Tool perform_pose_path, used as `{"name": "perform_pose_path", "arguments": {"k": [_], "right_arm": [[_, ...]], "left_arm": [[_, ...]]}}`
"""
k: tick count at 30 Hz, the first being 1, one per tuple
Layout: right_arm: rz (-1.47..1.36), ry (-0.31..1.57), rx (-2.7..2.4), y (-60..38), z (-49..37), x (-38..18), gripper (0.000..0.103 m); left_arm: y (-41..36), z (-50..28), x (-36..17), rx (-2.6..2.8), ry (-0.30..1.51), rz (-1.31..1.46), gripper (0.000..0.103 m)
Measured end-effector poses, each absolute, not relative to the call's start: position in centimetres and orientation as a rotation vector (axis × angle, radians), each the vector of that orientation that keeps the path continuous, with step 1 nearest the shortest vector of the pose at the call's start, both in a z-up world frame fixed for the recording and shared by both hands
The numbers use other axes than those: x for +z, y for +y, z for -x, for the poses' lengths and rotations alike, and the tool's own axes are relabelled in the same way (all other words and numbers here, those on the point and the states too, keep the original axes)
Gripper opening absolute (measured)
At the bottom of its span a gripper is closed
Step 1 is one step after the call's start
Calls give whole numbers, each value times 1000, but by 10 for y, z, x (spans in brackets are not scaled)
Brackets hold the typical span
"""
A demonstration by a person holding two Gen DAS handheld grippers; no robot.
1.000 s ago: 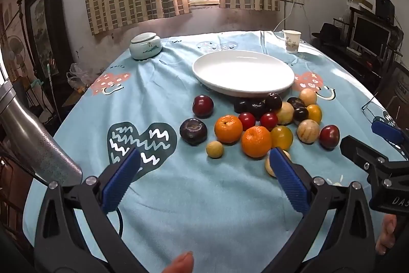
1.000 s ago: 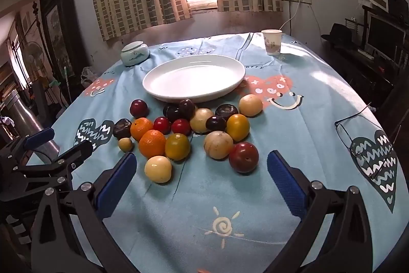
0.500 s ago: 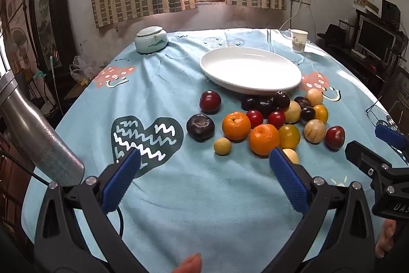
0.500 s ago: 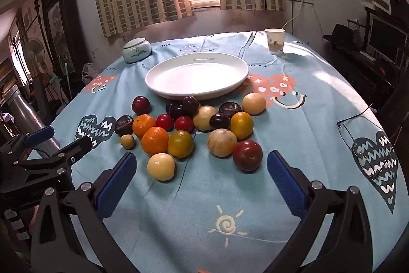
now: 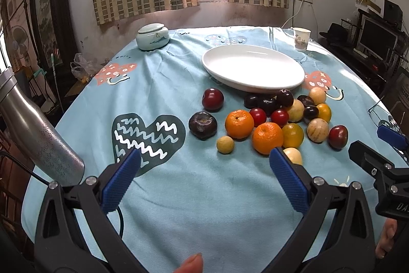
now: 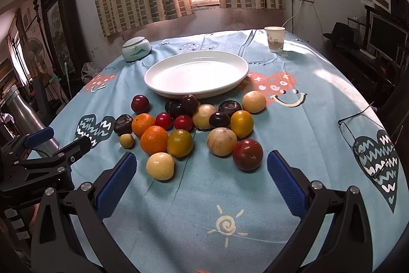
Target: Organize fruits
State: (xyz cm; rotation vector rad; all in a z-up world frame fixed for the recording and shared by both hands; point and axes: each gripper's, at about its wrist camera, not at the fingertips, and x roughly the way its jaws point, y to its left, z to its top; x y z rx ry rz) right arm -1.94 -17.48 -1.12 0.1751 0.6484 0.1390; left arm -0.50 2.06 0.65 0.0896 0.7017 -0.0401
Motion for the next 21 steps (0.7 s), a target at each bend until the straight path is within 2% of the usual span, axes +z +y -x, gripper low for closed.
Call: {"name": "perform_pose_path", "arguments": {"k": [21], "right_arm": [[-178, 652, 139, -174, 18, -13, 102]], "left_arm": [[24, 4, 5, -35, 705, -87, 101]]}}
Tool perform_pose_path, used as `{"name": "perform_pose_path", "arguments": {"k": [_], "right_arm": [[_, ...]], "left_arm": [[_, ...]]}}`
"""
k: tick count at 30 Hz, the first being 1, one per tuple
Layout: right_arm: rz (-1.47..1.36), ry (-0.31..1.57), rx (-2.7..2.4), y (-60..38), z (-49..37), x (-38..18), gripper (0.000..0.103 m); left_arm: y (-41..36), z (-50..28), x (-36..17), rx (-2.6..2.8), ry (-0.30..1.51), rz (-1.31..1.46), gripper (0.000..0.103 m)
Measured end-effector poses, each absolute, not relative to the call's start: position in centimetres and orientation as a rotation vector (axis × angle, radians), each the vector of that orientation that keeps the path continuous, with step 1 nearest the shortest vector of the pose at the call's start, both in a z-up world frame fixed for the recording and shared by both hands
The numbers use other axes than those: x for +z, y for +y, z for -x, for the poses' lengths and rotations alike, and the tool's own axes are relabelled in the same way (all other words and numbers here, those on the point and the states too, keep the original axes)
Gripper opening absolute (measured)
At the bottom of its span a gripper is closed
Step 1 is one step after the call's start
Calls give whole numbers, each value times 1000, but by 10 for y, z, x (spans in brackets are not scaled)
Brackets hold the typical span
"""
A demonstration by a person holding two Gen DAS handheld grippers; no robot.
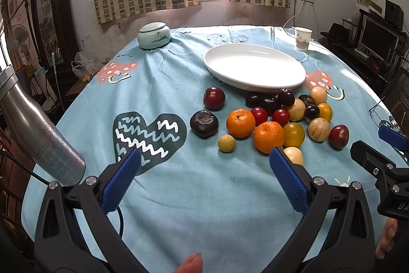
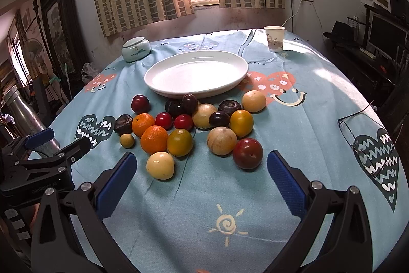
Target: Organize fruits
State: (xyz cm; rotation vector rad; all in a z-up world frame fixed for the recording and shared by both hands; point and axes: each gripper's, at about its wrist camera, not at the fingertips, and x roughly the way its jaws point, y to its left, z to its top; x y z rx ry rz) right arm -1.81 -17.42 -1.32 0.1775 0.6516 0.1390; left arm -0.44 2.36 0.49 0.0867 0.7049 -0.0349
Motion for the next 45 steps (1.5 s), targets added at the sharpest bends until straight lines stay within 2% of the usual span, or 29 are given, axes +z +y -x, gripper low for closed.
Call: {"name": "perform_pose_path", "arguments": {"k": [45], "right_arm": [[-180, 663, 144, -175, 17, -19, 102]], "left_arm": [[25, 5, -5, -49, 718, -85, 101]]}}
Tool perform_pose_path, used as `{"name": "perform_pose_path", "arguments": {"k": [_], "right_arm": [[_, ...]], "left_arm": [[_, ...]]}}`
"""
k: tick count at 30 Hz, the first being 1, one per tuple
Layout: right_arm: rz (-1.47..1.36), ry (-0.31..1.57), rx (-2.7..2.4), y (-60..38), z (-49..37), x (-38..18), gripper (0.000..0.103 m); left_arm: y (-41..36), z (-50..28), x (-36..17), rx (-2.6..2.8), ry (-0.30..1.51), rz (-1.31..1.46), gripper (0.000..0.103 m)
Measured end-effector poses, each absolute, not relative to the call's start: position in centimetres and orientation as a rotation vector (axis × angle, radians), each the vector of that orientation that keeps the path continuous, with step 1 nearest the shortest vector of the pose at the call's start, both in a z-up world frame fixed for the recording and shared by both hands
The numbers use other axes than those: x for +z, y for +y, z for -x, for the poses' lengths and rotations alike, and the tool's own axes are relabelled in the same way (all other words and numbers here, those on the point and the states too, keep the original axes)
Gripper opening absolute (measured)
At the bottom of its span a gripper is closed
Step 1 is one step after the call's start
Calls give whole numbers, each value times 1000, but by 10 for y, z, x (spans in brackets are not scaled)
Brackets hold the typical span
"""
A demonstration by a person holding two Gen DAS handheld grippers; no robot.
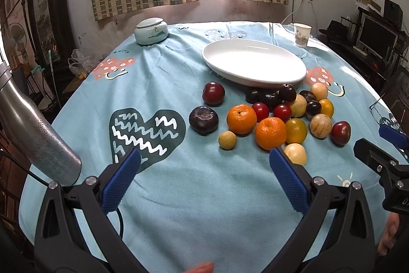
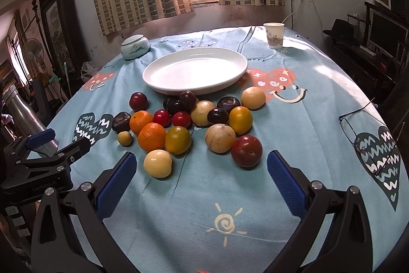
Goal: Organize fruits
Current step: 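Grasp a dark red plum with right tool while left tool grasps yellow fruit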
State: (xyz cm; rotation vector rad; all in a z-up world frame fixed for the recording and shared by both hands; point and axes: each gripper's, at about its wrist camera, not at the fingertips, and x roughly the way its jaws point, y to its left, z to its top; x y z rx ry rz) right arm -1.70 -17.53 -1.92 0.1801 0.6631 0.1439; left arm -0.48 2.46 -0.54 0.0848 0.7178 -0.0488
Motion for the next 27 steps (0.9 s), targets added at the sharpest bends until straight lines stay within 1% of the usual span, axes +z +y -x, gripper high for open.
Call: {"name": "perform_pose_path", "arguments": {"k": [6, 13, 18, 23, 25, 26, 27], "right_arm": [[-175, 668, 161, -177, 14, -26, 102], [-265, 747, 255, -190, 4, -50, 102], [-312, 805, 231, -207, 0, -63, 102], [-370, 796, 255, -228, -5, -67, 102], [-348, 793, 254, -228, -6, -65, 102], [-325, 786, 242, -227, -6, -64, 102], [-304, 776, 228, -226, -6, -63, 102]], "left_arm": [[26, -1, -13, -114, 732, -96, 101], [27, -13, -30, -157, 786, -146, 101], [38, -25, -29, -184, 786, -157, 101], [42, -47, -29, -176, 787, -190, 101], [39, -55, -32, -172, 800, -205, 97], [38, -57, -35, -190, 813, -197, 89], [36, -57, -38, -215, 828, -185, 85]]}}
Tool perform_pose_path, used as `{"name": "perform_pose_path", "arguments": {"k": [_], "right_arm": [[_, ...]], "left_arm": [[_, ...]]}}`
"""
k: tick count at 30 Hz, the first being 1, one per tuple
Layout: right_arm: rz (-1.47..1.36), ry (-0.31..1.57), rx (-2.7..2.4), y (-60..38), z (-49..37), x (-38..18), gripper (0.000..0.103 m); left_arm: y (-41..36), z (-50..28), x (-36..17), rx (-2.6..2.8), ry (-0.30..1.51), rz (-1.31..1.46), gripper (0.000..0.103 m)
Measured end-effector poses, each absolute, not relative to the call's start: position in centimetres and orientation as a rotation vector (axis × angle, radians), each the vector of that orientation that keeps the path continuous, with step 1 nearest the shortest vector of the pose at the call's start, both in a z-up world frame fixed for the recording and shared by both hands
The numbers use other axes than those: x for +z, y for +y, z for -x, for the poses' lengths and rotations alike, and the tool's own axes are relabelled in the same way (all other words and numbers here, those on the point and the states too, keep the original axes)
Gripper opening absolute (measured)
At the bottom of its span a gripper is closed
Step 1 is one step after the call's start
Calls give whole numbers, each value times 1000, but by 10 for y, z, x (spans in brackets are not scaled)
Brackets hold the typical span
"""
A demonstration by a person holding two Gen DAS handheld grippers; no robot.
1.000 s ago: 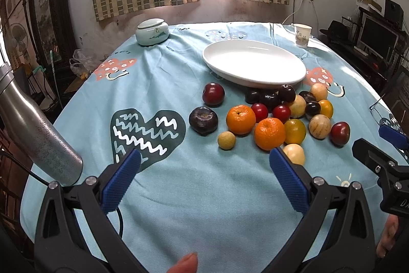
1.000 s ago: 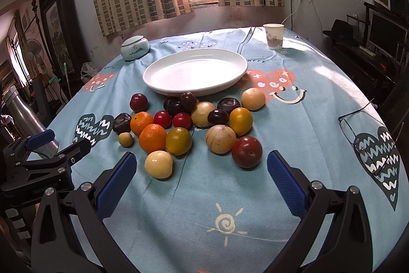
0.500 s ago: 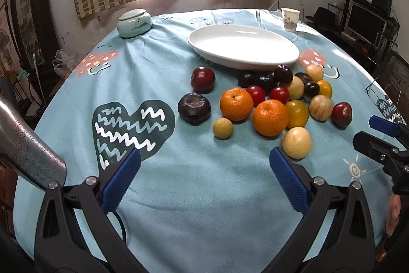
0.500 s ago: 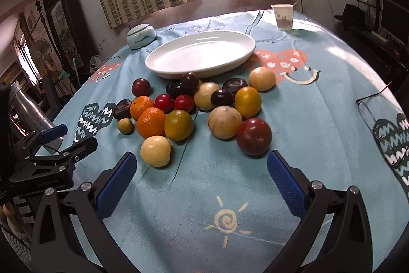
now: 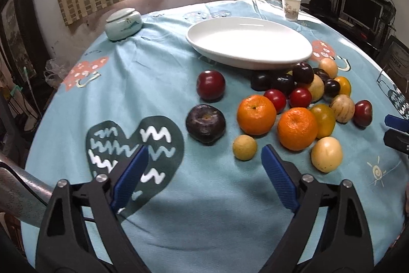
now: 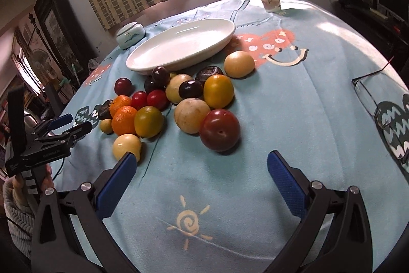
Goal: Organize fruits
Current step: 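Grasp a dark red plum with right tool while left tool grasps yellow fruit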
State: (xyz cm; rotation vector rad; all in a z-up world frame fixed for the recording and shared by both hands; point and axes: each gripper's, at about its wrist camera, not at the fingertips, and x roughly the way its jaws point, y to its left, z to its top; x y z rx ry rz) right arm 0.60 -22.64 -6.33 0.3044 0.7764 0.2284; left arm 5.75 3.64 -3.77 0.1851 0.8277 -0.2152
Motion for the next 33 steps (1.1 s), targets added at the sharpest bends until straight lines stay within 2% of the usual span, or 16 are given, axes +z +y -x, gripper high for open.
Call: {"name": "perform_pose_path", "arguments": {"k": [3, 6, 9, 11, 13, 15, 17, 26, 30, 33], "right_arm": [[-316, 792, 252, -228, -12, -66, 102], [-303, 804, 260, -227, -20, -66, 101], [-274, 810, 269, -225, -28, -64, 88], [-257, 824, 278, -222, -34, -64, 86], [-240, 832, 278, -221, -37, -66, 83], [-247, 851, 293, -221, -41, -69, 78], [-259, 879, 306, -221, -45, -74, 76], [-285, 894, 310, -222, -53, -78, 69], [-321, 888, 307, -229, -57, -79, 62], [-368, 882, 308, -236, -59, -81, 51]], "left_arm": [[24, -58, -48, -254, 853, -216, 79], [14, -58, -50, -289, 853, -244, 78], [5, -62, -51, -314, 853, -261, 73], [1, -67, -54, -329, 866, -259, 72], [-1, -71, -57, -341, 880, -252, 65], [-1, -74, -60, -361, 897, -240, 48], [-2, -80, -65, -370, 924, -232, 39], [0, -83, -66, -399, 935, -188, 29], [0, -81, -65, -403, 928, -179, 27], [2, -80, -65, -407, 928, -165, 27]]}}
